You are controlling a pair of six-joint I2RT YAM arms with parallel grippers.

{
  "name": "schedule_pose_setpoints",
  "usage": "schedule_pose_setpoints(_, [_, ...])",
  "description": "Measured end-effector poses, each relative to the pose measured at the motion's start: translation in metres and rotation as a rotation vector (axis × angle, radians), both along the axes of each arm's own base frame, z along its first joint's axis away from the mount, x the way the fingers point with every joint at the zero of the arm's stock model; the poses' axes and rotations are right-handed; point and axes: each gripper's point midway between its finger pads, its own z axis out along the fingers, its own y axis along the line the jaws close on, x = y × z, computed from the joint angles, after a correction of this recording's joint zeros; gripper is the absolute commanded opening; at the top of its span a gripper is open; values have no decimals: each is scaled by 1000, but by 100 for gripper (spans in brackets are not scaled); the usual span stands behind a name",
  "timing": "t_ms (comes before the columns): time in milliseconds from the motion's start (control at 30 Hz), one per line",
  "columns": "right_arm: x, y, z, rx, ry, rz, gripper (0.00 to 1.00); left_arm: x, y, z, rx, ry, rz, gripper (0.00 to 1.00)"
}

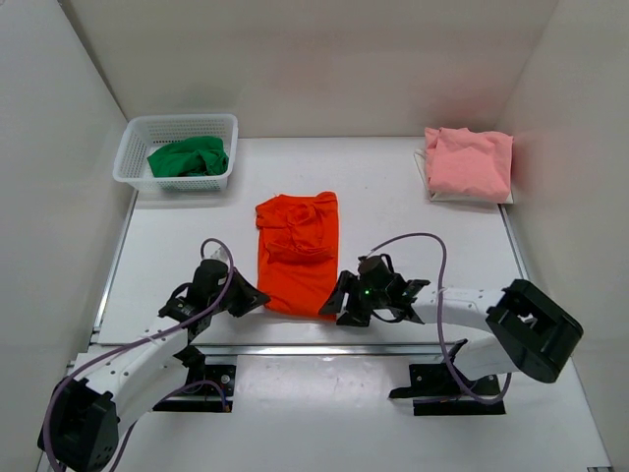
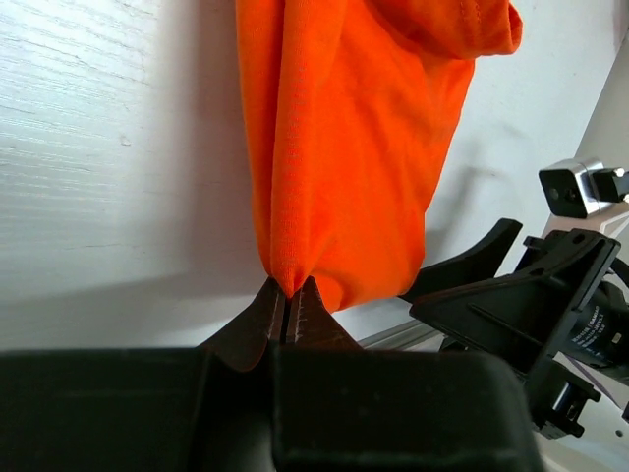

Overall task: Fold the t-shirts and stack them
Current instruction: Grab one side of the 2/3 rectangular tshirt with both arms, then fold the long partially folded tshirt into a neat square

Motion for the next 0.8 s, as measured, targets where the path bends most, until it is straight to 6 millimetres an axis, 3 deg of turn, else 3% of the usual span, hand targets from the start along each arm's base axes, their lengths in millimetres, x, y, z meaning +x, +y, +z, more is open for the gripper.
schedule_pose_setpoints(33, [2,5,0,15,1,5,56,0,0,0,0,1,0,0])
schedule_pose_setpoints(133, [5,15,-4,38,17,22,0,0,0,0,1,-1,1,0])
schedule_pose_setpoints(233, [6,17,-7,13,34,23,0,0,2,0,9,-9,2,0])
schedule_pose_setpoints(300, [10,19,1,-19,3,26,0,0,5,3,22,-23,6,0])
schedule_pose_setpoints(500, [22,18,62,-6,-166,19,0,5,8,28,13,-106,25,0])
schedule_pose_setpoints(667, [23,-2,72,-71,-185,41,0,2,4,38,-3,-115,7,0])
schedule_pose_setpoints(800, [43,1,109,-99,-258,84,0,12,3,65,-9,-150,18,0])
